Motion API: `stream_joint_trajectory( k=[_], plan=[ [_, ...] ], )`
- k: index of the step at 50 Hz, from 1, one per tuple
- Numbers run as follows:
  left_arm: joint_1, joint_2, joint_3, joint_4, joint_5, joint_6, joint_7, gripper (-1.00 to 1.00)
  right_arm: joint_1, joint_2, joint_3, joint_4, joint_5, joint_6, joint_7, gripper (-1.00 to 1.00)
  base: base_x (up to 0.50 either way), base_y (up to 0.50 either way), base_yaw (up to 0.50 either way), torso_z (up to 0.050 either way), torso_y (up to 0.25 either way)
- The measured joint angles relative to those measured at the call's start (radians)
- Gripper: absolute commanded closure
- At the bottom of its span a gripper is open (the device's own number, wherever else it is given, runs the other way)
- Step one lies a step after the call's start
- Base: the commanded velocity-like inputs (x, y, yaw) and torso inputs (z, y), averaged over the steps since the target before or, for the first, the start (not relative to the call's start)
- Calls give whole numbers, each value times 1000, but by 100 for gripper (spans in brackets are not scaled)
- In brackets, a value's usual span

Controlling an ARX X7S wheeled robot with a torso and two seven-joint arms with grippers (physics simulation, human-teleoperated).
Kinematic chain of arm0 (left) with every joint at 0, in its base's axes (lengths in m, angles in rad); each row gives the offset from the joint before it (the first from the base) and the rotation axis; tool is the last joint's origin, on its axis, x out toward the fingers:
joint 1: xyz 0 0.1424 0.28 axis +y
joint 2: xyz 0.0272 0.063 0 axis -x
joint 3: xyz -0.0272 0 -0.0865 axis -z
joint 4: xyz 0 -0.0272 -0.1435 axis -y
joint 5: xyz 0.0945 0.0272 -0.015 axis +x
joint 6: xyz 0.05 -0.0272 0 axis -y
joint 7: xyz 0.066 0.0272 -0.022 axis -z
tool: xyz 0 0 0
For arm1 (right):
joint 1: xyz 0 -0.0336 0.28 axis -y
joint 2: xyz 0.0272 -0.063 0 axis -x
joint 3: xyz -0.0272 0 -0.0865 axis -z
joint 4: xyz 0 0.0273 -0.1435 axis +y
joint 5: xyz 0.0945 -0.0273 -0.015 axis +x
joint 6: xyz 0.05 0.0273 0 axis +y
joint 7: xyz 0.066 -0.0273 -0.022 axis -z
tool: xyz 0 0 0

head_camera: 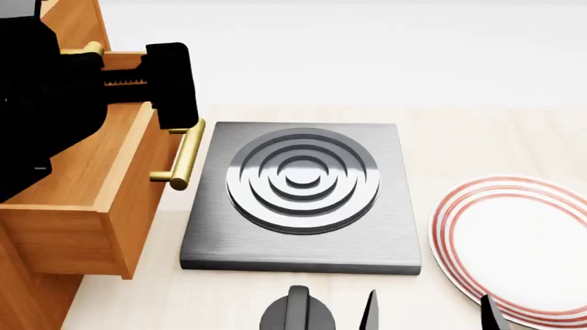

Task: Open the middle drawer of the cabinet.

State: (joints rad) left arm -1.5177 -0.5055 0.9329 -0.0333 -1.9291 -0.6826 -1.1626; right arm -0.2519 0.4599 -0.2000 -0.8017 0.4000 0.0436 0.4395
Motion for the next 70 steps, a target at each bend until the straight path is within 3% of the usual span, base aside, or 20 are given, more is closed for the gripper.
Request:
stream_joint_trajectory(
  k=[24,43,70],
  plan=[
    [45,4,43,-66,0,-30,59,-100,4,7,-7,3,-1,2,5,-100,0,0,0,0,0],
    [89,-7,41,-90,63,38,55,-100,7,11,-14,5,-3,3,9,-100,0,0,0,0,0],
    [95,9,92,-169,91,-12,130,-100,16,16,-23,12,2,8,14,-100,0,0,0,0,0]
  ],
)
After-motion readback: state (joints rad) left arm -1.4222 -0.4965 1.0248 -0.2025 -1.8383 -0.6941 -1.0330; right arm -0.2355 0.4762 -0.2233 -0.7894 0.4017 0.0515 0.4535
